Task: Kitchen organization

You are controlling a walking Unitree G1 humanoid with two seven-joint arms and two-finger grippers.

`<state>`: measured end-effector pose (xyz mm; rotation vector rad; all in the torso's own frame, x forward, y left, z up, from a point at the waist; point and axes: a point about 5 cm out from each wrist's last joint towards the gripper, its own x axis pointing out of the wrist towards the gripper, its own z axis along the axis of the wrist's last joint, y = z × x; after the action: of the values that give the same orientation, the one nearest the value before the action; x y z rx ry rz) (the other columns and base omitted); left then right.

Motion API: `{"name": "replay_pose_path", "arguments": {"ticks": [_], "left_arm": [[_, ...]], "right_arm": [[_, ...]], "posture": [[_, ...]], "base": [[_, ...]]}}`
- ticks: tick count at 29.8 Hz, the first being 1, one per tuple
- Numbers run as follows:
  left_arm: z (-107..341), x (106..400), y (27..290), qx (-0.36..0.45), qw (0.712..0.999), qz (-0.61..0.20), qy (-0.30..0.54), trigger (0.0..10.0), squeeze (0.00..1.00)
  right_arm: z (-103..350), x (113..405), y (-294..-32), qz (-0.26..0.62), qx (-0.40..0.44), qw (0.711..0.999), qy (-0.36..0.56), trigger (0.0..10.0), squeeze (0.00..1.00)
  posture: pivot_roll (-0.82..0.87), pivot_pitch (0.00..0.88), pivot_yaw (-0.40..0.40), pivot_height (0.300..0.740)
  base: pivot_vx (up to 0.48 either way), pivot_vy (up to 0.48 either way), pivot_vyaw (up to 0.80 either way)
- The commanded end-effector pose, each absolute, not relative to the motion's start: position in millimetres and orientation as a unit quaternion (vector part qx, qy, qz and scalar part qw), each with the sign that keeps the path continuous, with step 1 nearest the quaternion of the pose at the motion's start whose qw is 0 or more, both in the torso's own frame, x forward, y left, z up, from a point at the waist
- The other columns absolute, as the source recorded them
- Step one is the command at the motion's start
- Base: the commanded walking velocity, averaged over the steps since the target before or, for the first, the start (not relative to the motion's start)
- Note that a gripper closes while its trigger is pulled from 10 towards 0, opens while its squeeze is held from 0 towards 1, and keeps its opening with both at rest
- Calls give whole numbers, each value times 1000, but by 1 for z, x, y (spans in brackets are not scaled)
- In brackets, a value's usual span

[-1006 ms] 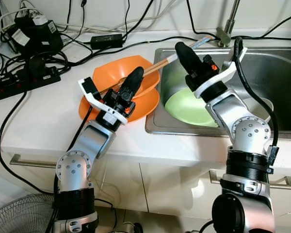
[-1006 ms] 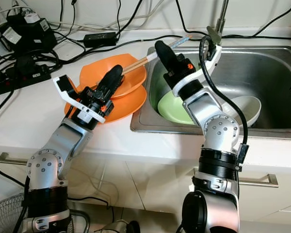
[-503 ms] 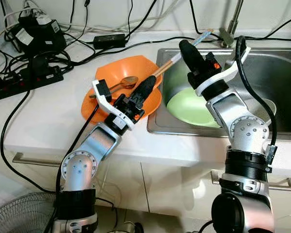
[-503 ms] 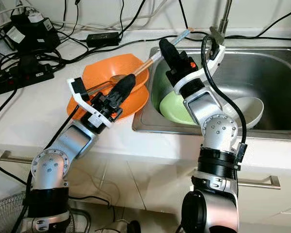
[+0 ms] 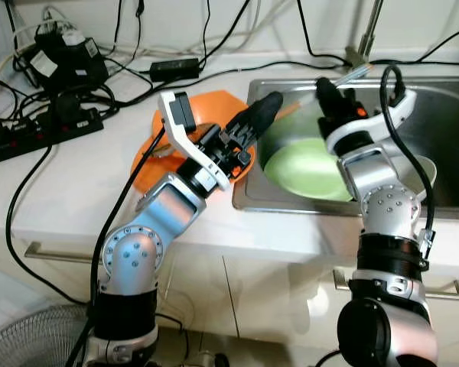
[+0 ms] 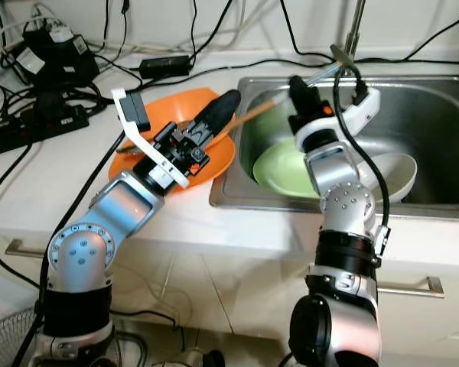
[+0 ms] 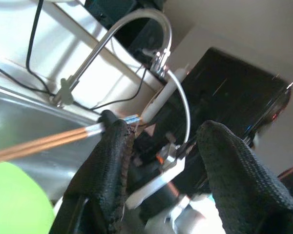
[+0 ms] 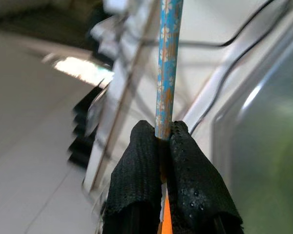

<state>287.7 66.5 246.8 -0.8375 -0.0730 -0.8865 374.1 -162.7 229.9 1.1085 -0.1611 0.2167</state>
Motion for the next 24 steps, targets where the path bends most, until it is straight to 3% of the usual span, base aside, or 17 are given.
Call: {"name": "replay_pose_path", "arguments": {"ticks": [1, 9, 13, 22, 23, 24], "left_arm": [[247, 286, 70, -381, 825, -415, -43, 10000, 1000], [244, 286, 70, -369, 834, -407, -43, 10000, 1000], [243, 286, 70, -353, 842, -405, -43, 10000, 1000], [236, 296, 76, -235, 905, -349, -63, 10000, 1000], [236, 299, 77, -207, 916, -335, -72, 10000, 1000], [237, 300, 77, -191, 920, -333, -75, 10000, 1000]], "right_arm": [[234, 377, -171, 76, 526, 843, -87, 0, 0], [232, 383, -203, -1, 533, 839, -109, 0, 0], [232, 385, -211, -23, 512, 851, -116, 0, 0], [217, 386, -216, -75, 380, 918, -87, 0, 0], [209, 387, -216, -97, 300, 947, -67, 0, 0], [205, 387, -215, -103, 262, 958, -55, 0, 0]], "posture": [[-31, 47, 144, 740], [-29, 48, 144, 740], [-29, 50, 141, 740], [-28, 52, 138, 740], [-25, 53, 137, 740], [-25, 53, 137, 740]], "base": [[0, 0, 0], [0, 0, 0], [0, 0, 0], [0, 0, 0], [0, 0, 0], [0, 0, 0]]}}
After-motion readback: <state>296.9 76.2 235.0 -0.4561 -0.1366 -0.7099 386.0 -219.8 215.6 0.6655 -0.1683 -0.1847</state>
